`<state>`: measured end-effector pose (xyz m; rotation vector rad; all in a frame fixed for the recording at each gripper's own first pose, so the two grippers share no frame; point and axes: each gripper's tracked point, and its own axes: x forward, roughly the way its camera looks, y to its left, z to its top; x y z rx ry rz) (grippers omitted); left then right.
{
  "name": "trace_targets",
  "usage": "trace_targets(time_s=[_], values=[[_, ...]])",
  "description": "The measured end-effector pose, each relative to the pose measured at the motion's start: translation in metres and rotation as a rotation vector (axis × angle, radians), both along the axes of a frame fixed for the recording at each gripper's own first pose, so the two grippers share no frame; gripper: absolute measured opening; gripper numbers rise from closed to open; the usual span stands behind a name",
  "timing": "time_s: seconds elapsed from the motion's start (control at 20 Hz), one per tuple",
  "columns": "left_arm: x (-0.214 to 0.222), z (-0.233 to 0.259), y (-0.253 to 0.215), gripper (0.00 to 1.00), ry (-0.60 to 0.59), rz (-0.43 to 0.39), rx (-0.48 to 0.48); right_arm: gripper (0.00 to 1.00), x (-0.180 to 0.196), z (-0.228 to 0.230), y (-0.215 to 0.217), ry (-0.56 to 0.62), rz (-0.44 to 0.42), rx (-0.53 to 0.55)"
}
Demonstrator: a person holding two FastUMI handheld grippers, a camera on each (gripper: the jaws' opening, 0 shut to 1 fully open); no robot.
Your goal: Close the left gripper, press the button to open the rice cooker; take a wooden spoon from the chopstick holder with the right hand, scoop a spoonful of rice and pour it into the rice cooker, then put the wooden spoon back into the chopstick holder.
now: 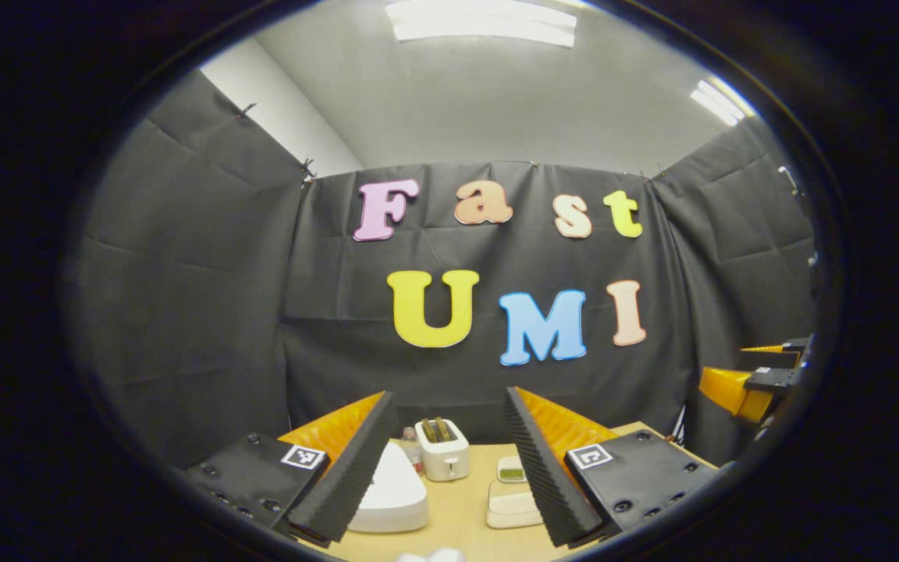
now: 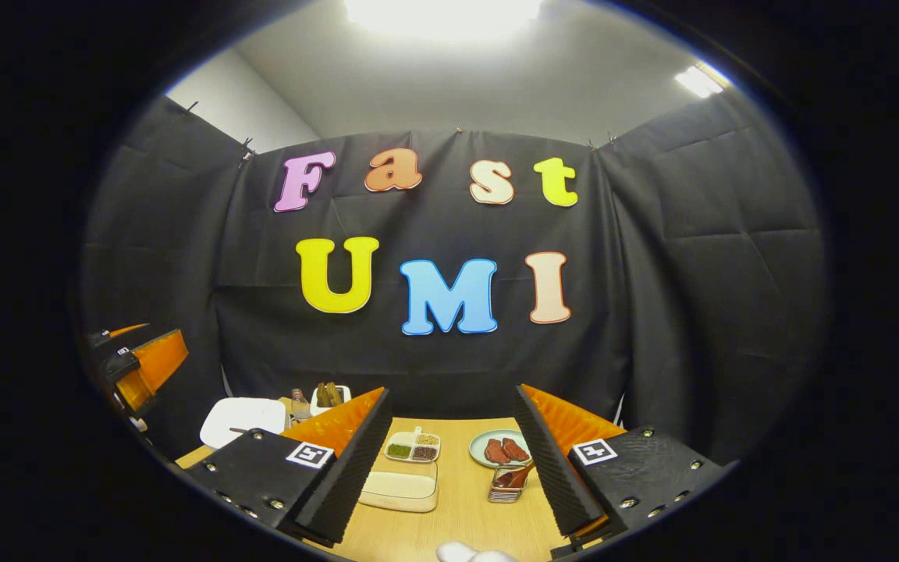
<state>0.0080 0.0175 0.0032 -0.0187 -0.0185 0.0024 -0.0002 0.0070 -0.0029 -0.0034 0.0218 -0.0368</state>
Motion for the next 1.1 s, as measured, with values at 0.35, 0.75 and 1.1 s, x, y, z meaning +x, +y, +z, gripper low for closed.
trace_targets(time_s=[0.35, 0.75, 1.1], values=[[0.004, -0.004, 0.003, 0.94, 0.013, -0.001, -0.003, 0.95, -0.001, -0.002, 0.003, 0.007, -0.008, -0.017], [0.013, -0.013, 0.018, 0.56, 0.037, 0.027, 0.005, 0.95, 0.002, -0.004, 0.003, 0.014, -0.027, -0.023], [0.046, -0.051, 0.050, 0.09, 0.146, 0.077, -0.006, 0.95, 0.009, -0.013, 0.006, 0.041, -0.040, -0.038]])
